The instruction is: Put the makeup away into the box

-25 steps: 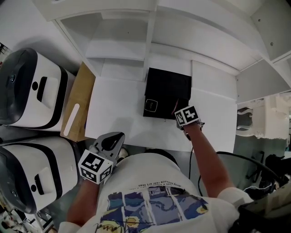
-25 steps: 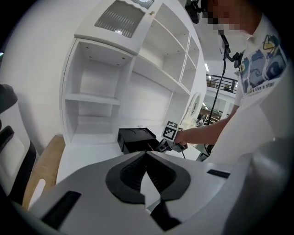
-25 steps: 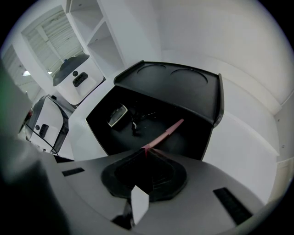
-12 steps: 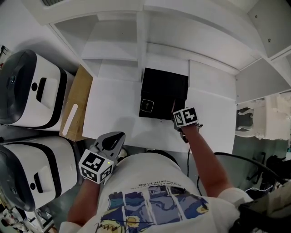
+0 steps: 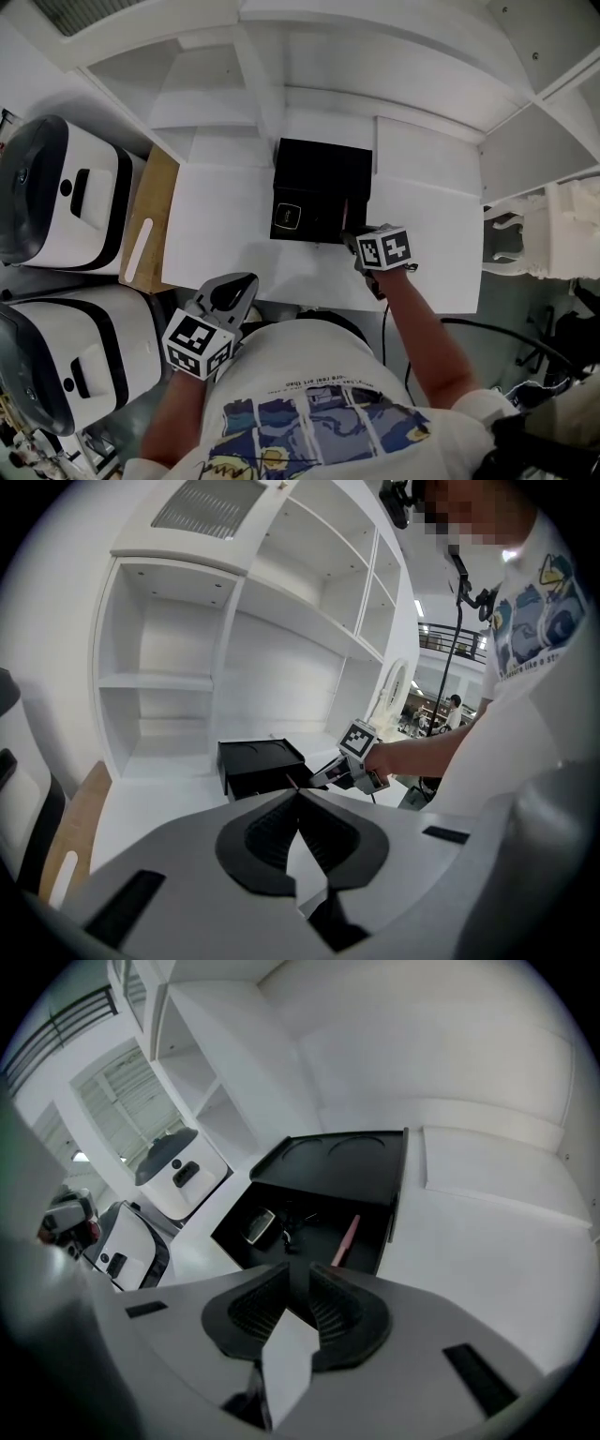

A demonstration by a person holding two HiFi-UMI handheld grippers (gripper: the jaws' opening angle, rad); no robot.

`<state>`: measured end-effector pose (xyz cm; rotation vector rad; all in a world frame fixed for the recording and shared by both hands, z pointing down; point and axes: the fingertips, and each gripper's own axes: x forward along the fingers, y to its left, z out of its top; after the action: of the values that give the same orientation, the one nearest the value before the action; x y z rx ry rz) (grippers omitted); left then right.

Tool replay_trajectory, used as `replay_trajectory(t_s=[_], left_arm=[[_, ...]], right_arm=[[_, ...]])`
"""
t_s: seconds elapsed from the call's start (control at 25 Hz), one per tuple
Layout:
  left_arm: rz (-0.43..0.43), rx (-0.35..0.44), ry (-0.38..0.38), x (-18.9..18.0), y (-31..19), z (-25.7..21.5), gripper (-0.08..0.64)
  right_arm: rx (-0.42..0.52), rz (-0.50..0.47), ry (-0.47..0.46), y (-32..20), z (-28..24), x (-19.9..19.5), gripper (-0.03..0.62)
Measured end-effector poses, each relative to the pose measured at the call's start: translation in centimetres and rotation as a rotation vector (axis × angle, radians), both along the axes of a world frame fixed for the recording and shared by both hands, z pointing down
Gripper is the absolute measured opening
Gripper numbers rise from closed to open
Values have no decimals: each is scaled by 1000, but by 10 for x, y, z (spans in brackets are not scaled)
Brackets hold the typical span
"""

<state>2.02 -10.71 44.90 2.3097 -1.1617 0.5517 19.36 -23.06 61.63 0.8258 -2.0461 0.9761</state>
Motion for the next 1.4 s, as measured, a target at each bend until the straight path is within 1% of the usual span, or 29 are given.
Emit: replay_trajectory(t_s=[0.12, 0.24, 0.4, 0.56, 0.68, 0.8, 0.96, 1.12, 1.28, 1.4], left_arm=[[7, -11, -7, 10, 1, 2, 14], [21, -25, -10, 21, 3, 5, 14], [82, -35, -22, 38, 8, 8, 14], [139, -7, -18, 50, 10, 3, 14], [179, 10, -10, 53, 17, -1, 14], [217, 28, 5, 52, 25, -5, 14], [248, 46, 33, 39, 43, -11, 14], [270, 61, 56, 18, 70, -18, 14], [261, 54, 94, -14, 103, -21, 14], [262, 40, 107, -37, 131, -18, 14]], right_arm=[[26, -10, -54, 7, -10, 2, 58], [53, -24, -80, 14, -16, 9, 40], [102, -22, -121, 26, -22, 16, 31], [136, -15, -161, 49, -29, 16, 28], [164, -10, -174, 71, -38, 14, 28], [214, 13, -167, 85, -51, 18, 28], [275, 49, -147, 107, -67, 18, 26], [325, 82, -164, 135, -84, 5, 26], [356, 101, -170, 172, -97, -16, 26], [365, 103, -167, 206, -102, -36, 26]])
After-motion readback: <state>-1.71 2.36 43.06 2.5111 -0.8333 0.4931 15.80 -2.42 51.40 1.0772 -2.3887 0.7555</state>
